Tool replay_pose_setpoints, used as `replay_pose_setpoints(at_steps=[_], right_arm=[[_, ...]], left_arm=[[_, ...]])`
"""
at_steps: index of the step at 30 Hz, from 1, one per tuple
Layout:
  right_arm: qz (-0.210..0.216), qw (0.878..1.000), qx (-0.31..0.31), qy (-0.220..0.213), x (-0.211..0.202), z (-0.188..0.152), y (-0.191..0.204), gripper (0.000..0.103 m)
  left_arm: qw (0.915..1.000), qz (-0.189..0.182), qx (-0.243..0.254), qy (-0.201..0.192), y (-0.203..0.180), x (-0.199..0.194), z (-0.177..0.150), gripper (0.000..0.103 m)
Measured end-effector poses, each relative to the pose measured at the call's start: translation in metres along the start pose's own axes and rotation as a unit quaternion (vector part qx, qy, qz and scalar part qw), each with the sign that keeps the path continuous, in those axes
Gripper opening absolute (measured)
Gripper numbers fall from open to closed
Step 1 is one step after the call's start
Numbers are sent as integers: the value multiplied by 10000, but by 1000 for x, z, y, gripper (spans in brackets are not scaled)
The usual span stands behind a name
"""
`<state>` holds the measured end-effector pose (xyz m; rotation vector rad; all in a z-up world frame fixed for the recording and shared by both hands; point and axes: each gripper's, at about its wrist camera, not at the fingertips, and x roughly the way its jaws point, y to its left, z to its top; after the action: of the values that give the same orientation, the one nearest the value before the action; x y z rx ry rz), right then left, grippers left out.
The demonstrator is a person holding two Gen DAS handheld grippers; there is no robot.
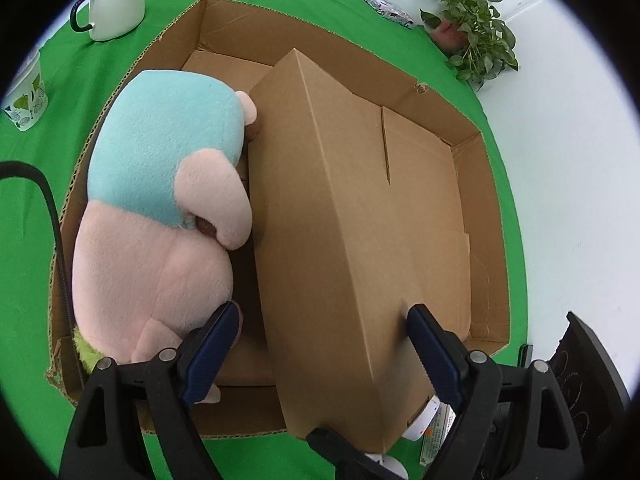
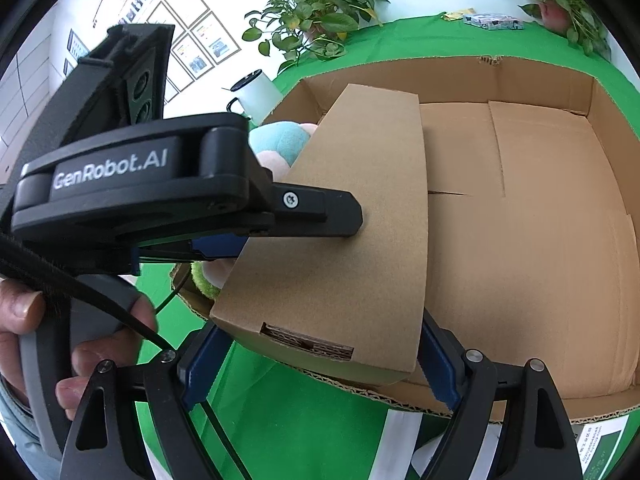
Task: Organize objects
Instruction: 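Lower the long brown box into the open box beside the plush pig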
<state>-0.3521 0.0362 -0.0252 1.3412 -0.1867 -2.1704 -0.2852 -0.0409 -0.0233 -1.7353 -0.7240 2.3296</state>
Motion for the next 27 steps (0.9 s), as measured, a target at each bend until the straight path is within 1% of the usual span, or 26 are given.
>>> replay_pose_setpoints(at_steps=[5, 7, 10, 12, 16, 18, 20, 23, 25, 27], right_arm=[[-23, 10000, -10, 52, 7, 3, -1, 84], [-28, 10000, -27, 41, 7, 3, -1, 85], [49, 10000, 0, 68, 8, 2, -3, 85], [181, 9998, -34, 38, 4, 0, -5, 86], [566, 9982, -126, -166, -15, -3, -9, 86], [616, 9975, -213, -279, -25, -2, -12, 86], [694, 9967, -122, -392, -33, 1, -20, 85], [750, 9964, 51, -389, -34, 10, -31, 70], [652, 9973, 19, -343, -27, 16, -37, 64], [661, 9975, 87, -229, -19, 18, -42, 59]], left_arm=[[9997, 241, 100, -30, -1, -11, -8, 86], [9996, 265, 86, -60, 0, -14, -10, 86], [9997, 198, 90, -89, 2, -15, -12, 86], [9997, 193, 75, -92, 3, -14, -13, 86], [9999, 12, 51, -101, 5, -13, -11, 86], [9998, -113, 36, -171, 5, -14, -10, 86], [9996, -191, 23, -221, 5, -14, -8, 86], [9994, -282, 55, -203, 4, -10, -5, 85], [9993, -330, 66, -168, 4, -4, -3, 85], [9993, -350, 32, -149, 5, 1, -1, 85]])
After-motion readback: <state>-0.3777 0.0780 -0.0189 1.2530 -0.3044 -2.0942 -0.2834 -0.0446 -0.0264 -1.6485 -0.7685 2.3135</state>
